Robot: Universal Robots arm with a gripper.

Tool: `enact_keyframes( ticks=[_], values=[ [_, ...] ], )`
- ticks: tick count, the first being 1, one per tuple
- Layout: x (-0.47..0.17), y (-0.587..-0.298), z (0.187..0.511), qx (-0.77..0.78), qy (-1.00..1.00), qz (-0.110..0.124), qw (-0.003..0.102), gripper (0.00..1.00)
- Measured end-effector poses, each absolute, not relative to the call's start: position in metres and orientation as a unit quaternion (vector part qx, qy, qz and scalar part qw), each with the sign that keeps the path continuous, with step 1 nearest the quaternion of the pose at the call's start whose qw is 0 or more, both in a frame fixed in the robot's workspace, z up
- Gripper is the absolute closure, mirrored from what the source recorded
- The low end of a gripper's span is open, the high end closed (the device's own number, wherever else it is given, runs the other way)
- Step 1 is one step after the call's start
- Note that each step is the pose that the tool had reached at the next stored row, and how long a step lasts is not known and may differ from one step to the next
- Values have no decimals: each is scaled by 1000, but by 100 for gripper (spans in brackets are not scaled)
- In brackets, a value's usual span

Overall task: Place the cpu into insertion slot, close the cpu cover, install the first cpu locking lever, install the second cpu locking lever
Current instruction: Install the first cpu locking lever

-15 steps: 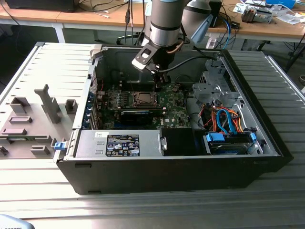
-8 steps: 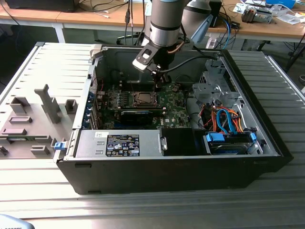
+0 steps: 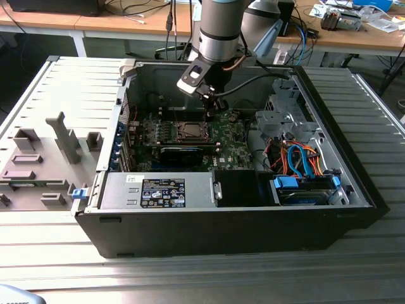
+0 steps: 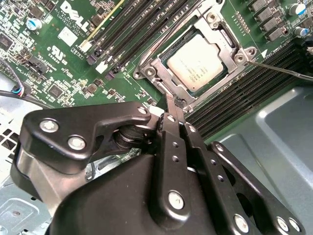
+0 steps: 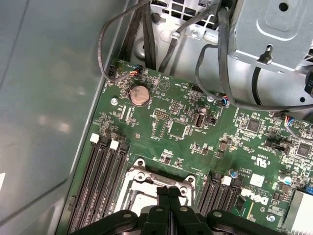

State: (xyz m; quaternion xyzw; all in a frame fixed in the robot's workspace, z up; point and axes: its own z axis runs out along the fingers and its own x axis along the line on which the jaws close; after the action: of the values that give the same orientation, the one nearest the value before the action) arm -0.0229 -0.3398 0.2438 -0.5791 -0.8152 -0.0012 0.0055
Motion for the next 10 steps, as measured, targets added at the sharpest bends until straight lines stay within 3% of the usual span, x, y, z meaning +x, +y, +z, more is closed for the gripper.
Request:
enact_keyframes(
  ticks=[10],
  values=[
    [-23, -340, 244, -564, -825, -1, 5, 89]
  ],
)
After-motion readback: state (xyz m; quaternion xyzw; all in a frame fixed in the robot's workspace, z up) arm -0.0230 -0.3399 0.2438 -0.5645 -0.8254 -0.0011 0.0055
